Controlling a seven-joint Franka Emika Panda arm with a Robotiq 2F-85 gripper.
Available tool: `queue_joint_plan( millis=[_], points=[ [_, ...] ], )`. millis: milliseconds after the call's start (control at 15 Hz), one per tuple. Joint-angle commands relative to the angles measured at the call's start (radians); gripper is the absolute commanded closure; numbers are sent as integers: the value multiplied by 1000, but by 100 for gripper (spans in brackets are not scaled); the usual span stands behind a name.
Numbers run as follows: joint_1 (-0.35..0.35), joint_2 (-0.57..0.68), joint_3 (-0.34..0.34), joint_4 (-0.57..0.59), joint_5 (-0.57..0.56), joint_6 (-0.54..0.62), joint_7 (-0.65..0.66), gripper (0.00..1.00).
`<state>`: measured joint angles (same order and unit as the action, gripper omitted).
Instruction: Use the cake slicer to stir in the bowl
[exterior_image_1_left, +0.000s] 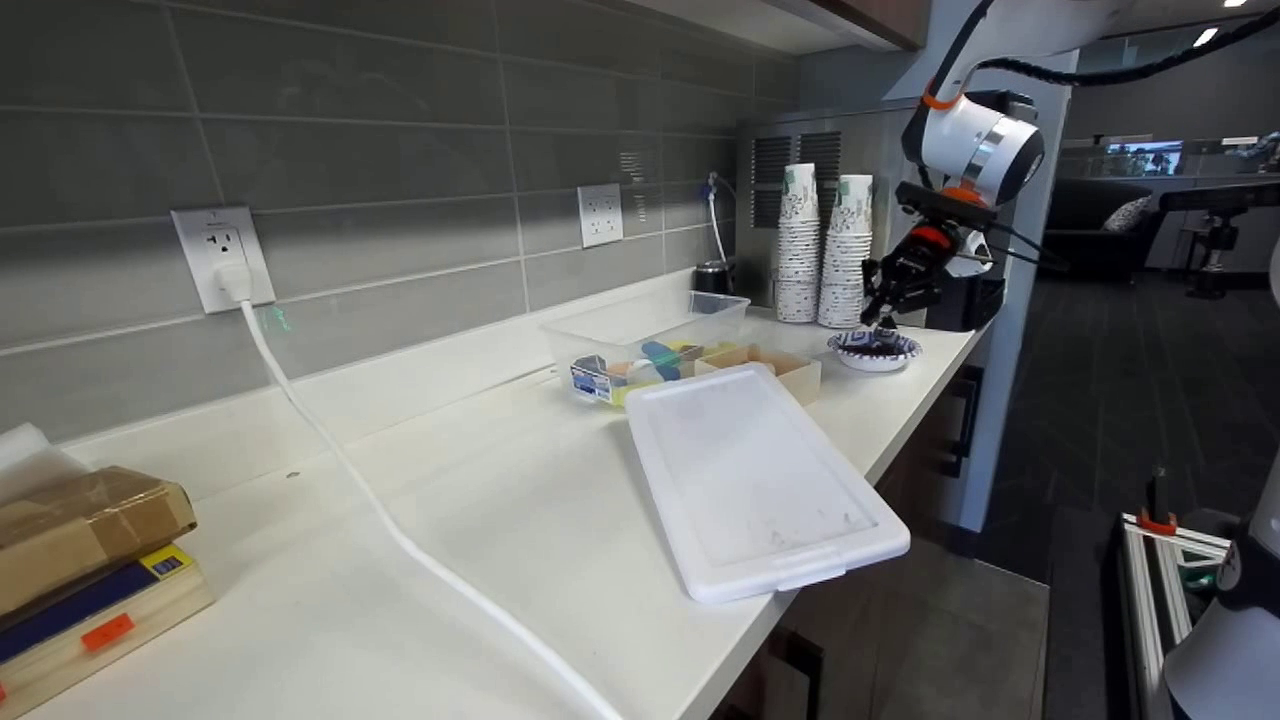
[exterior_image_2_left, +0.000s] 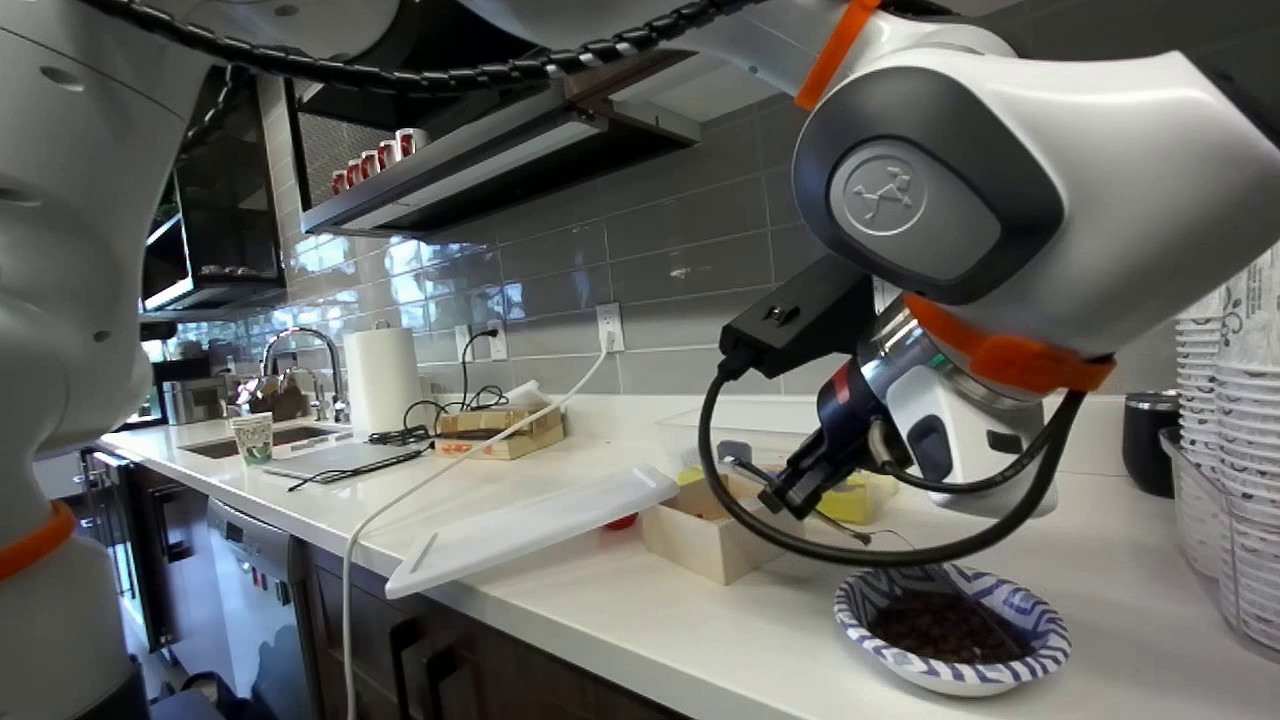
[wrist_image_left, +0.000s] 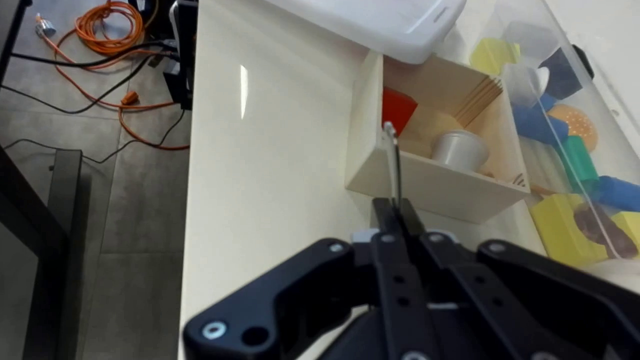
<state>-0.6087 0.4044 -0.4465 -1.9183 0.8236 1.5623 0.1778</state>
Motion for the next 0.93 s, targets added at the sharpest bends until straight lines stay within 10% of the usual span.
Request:
queue_joint_plan(
  millis=[0,867],
  points=[
    [20,-62,7,-48,0,46,-34,99],
    [-33,-21,18,-61,61,-95,-141,99]
  ],
)
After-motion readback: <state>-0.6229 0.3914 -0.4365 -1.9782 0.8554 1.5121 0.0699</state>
